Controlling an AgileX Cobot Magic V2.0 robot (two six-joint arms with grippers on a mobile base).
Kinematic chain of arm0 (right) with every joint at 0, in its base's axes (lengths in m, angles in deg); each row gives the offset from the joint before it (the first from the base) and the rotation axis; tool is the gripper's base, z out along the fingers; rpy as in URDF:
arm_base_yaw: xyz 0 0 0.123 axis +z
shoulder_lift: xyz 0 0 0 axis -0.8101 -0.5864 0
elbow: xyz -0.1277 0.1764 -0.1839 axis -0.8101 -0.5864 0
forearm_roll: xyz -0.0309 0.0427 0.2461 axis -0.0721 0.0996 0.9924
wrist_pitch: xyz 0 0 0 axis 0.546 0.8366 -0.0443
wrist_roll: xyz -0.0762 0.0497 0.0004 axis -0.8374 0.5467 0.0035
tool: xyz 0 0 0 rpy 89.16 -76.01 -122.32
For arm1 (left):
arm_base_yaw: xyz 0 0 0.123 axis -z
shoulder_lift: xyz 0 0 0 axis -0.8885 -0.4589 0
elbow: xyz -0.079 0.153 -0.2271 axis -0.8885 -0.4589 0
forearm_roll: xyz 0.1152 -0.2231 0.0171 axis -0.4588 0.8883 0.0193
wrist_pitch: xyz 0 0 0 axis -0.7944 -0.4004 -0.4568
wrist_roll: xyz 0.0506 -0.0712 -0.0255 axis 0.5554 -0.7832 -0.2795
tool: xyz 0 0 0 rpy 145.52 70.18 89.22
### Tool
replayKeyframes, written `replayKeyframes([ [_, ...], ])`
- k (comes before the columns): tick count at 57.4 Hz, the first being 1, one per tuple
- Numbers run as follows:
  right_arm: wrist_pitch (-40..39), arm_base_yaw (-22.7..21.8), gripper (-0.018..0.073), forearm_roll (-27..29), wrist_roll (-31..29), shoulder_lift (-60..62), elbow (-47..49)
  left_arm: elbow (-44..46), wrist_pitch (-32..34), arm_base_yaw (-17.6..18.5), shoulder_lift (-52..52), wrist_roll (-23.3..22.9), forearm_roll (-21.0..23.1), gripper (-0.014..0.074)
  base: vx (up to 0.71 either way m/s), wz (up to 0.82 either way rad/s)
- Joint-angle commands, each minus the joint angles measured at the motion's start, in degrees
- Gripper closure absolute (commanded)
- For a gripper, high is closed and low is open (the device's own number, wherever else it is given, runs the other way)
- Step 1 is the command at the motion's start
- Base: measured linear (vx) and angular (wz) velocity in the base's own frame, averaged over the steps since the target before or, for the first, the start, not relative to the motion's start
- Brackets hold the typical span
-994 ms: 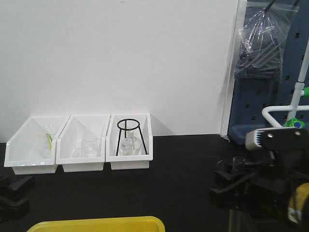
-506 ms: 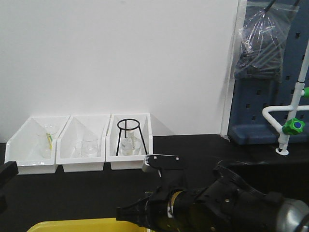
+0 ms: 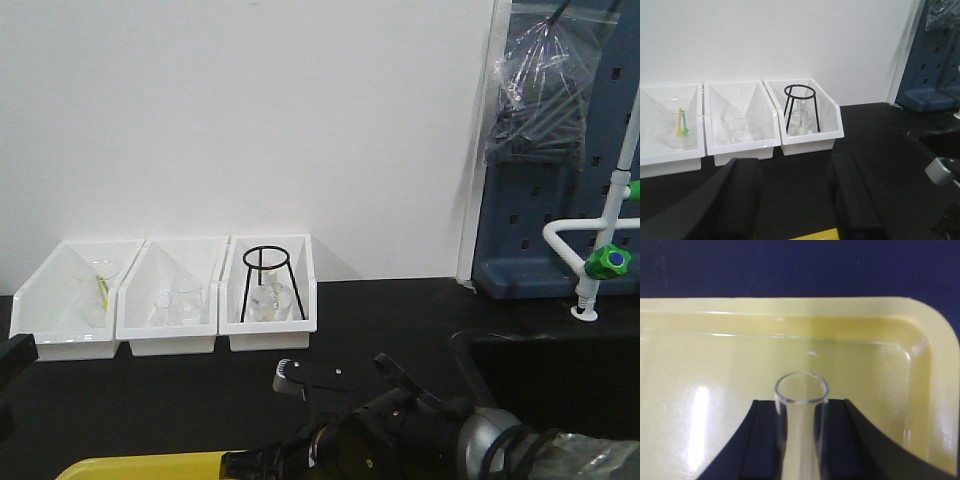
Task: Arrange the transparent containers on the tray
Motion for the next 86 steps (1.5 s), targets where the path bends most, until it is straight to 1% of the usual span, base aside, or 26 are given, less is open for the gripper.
replayKeyframes([
  [1, -2.67, -0.04, 0.0571, -0.06, -0.64, 1.81, 1.91, 1.73, -0.77, 0.33, 0.62, -0.1, 0.26, 0.0153, 0.0, 0.0],
  [7, -2.73, -0.04, 0.0571, 0.92, -0.64, -0.1, 1.91, 1.73, -0.77, 0.33, 0.62, -0.1, 0.26, 0.0153, 0.0, 0.0],
  [15, -4.68, -0.04, 0.0565, 0.98, -0.57, -2.08, 1.91, 1.73, -0.77, 0.33, 0.62, -0.1, 0.33, 0.0153, 0.0, 0.0],
  [23, -7.0, -0.04, 0.0522, 0.99, -0.57, -3.04, 1.91, 1.73, -0.24, 0.33, 0.62, -0.1, 0.33, 0.0153, 0.0, 0.0],
  [29, -7.07, -0.04, 0.0446, 0.94, -0.57, -3.2, 1.91, 1.73, 0.52, 0.33, 0.62, -0.1, 0.33, 0.0153, 0.0, 0.0],
  [38, -7.12, -0.04, 0.0257, 0.63, -0.63, -3.2, 1.91, 1.73, 0.78, 0.33, 0.62, -0.1, 0.33, 0.0153, 0.0, 0.0],
  [45, -7.12, -0.04, 0.0127, 0.76, -0.63, -3.2, 1.91, 1.73, 0.78, 0.33, 0.62, -0.1, 0.33, 0.0153, 0.0, 0.0],
  [51, -7.12, -0.04, 0.0065, 0.76, -0.68, -3.02, 1.91, 1.73, 0.78, 0.33, 0.62, -0.1, 0.33, 0.0153, 0.0, 0.0],
  [56, -6.95, -0.04, 0.0053, 0.59, -1.98, -2.04, 1.91, 1.73, 0.78, 0.33, 0.62, -0.1, 0.33, 0.0153, 0.0, 0.0],
  [60, -6.95, -0.04, 0.0058, 0.55, -3.94, -0.38, 1.91, 1.73, 0.78, 0.33, 0.62, -0.1, 0.33, 0.0153, 0.0, 0.0],
  [64, -6.83, -0.04, 0.0083, 0.55, -6.85, 2.51, 1.91, 1.73, 0.78, 0.33, 0.62, -0.1, 0.33, 0.0155, 0.0, 0.0],
  [68, -6.55, -0.04, 0.0146, 0.49, -10.07, 6.29, 1.91, 1.67, 0.83, 0.33, 0.71, -0.1, 0.33, 0.0178, 0.0, 0.0],
  [70, -6.09, -0.04, 0.0197, 0.29, -11.49, 8.38, 1.91, 1.62, 1.13, 0.33, 0.69, -0.1, 0.27, 0.0202, 0.0, 0.0],
  [73, -4.43, -0.04, 0.0308, -0.61, -14.44, 11.6, 1.91, 1.6, 2.44, 0.33, 0.69, -0.1, -0.05, 0.0262, 0.0, 0.0],
  [74, -4.15, -0.04, 0.0325, -0.85, -14.99, 12.97, 1.91, 1.6, 3.26, 0.33, 0.69, -0.1, -0.55, 0.0281, 0.0, 0.0],
  [76, -1.74, -0.04, 0.0447, -2.32, -16.91, 15.85, 1.91, 1.6, 5.38, 0.33, 0.69, -0.1, -1.87, 0.0349, 0.0, 0.0],
  [79, 0.67, -0.04, 0.0573, -4.33, -18.13, 19.06, 1.53, 1.6, 8.25, 0.33, 0.69, -0.39, -3.76, 0.044, 0.0, 0.0],
  [84, 2.96, -0.04, 0.0573, -7.75, -19.01, 25.24, -0.87, 1.6, 14.02, 0.33, 0.69, -2.73, -6.83, 0.0607, 0.0, 0.0],
  [86, 2.51, -0.04, 0.0573, -9.07, -19.01, 27.77, -2.68, 1.49, 16.0, 0.33, 0.69, -4.15, -7.24, 0.0606, 0.0, 0.0],
])
